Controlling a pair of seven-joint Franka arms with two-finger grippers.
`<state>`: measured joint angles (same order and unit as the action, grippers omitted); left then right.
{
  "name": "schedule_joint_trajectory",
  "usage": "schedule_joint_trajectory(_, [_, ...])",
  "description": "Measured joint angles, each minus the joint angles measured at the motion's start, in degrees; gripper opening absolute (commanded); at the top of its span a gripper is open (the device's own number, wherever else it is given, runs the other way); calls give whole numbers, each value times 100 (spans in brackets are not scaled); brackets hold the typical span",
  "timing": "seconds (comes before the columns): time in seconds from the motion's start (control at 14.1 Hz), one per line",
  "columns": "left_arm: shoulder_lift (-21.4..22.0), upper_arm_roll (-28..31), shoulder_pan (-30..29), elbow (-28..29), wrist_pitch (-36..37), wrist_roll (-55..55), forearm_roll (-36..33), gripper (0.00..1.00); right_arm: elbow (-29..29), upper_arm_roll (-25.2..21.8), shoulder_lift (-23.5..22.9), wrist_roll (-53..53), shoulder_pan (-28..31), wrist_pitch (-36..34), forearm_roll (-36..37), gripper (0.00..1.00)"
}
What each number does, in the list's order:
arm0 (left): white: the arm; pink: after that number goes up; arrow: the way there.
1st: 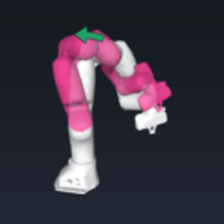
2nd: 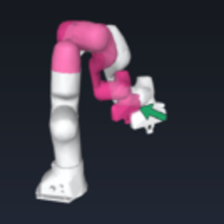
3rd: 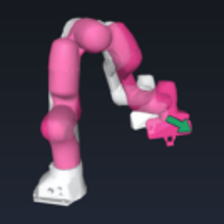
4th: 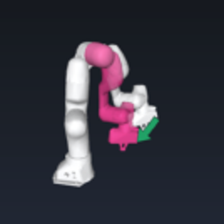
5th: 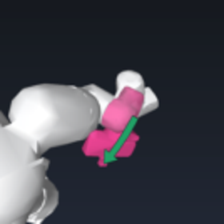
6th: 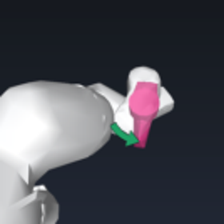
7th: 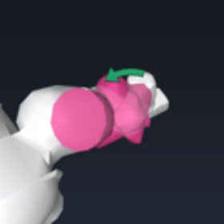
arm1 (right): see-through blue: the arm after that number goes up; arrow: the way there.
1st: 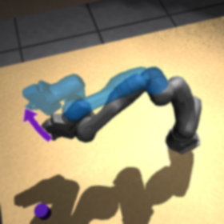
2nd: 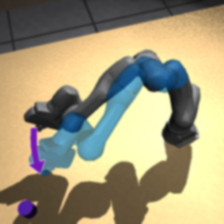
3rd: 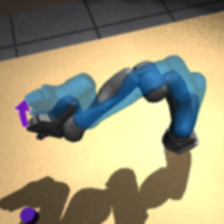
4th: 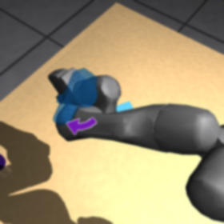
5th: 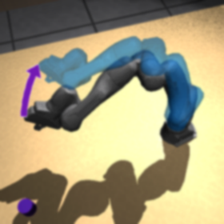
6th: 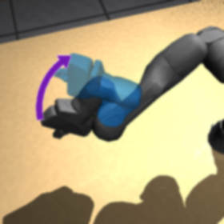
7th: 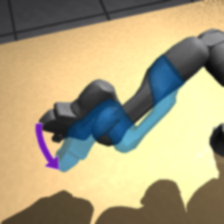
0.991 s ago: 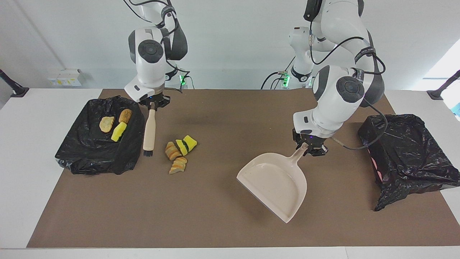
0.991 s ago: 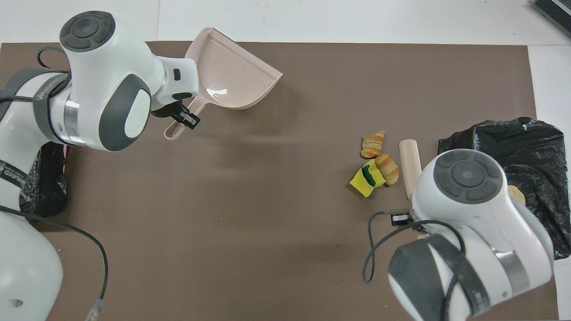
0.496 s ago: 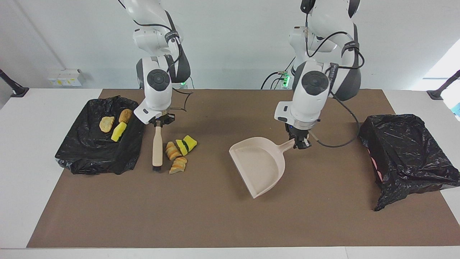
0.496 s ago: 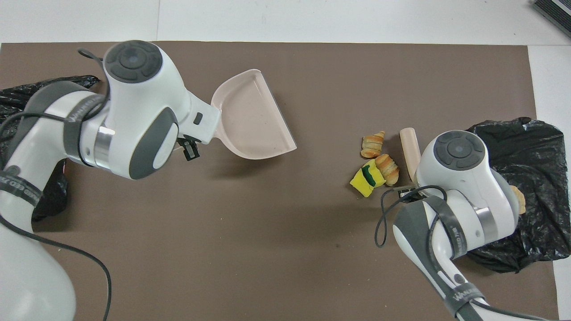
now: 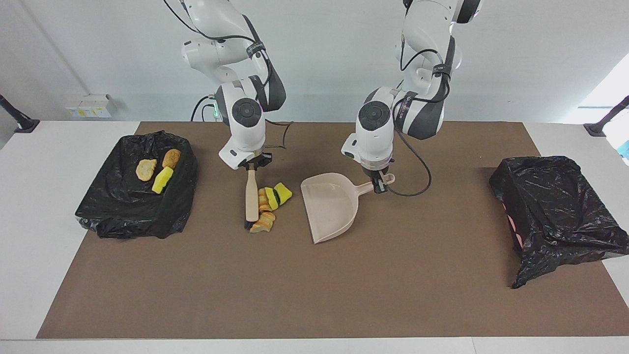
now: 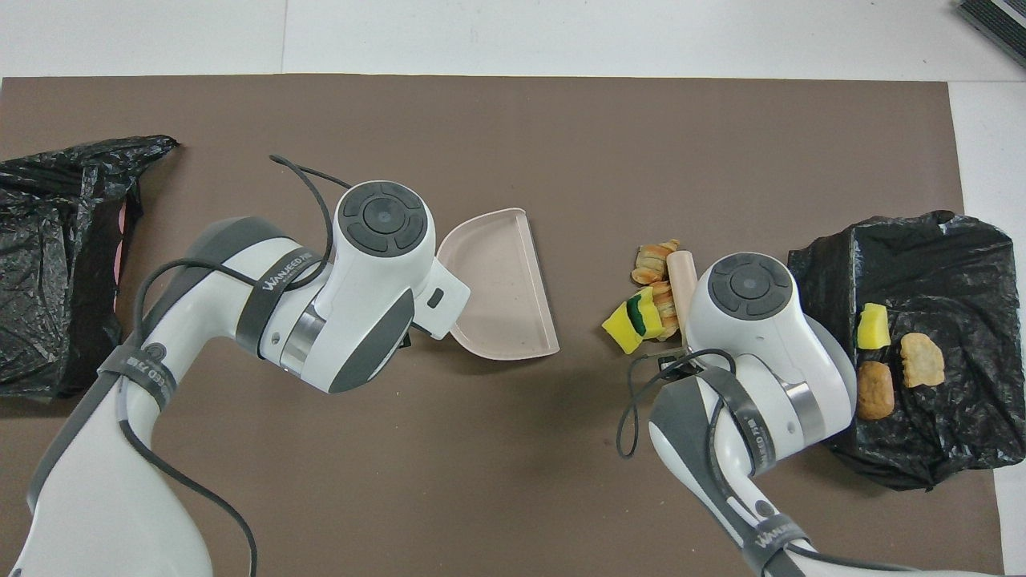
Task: Sweep and dump trash in bin
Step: 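Lift the dustpan with the left gripper while the right gripper sweeps crumbs, then sweep the crumbs and sponge into the dustpan with the right gripper's brush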
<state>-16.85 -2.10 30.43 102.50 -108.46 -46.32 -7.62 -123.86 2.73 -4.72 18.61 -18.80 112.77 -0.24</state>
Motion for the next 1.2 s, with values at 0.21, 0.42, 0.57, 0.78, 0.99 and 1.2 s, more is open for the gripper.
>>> schedule_joint_trajectory(0.21, [30, 1, 76, 154, -98, -2, 0, 0, 2, -1, 0, 0, -219, 97, -570, 0])
schedule_joint_trajectory(0.42, [50, 3, 86, 362, -286, -2, -1, 0, 11, 2, -1, 0, -512, 328, -1242, 0])
schedule_joint_trajectory(0.57, [80, 13, 86, 458, -398, -6, -22, 0, 82, 0, -3, 9, -735, 449, -1710, 0])
schedule_joint_trajectory(0.78, [129, 4, 109, 577, -591, -48, -22, 0, 363, 14, -33, 97, -973, 417, -2121, 0])
schedule_joint_trajectory(0.99, [131, 15, 111, 593, -643, -167, -22, 0, 784, -54, 28, 139, -894, -172, -2122, 0])
schedule_joint_trajectory(1.2, [116, 56, -49, 599, -759, -737, 54, 0, 1193, -140, 321, 139, -594, -1073, -1750, 0])
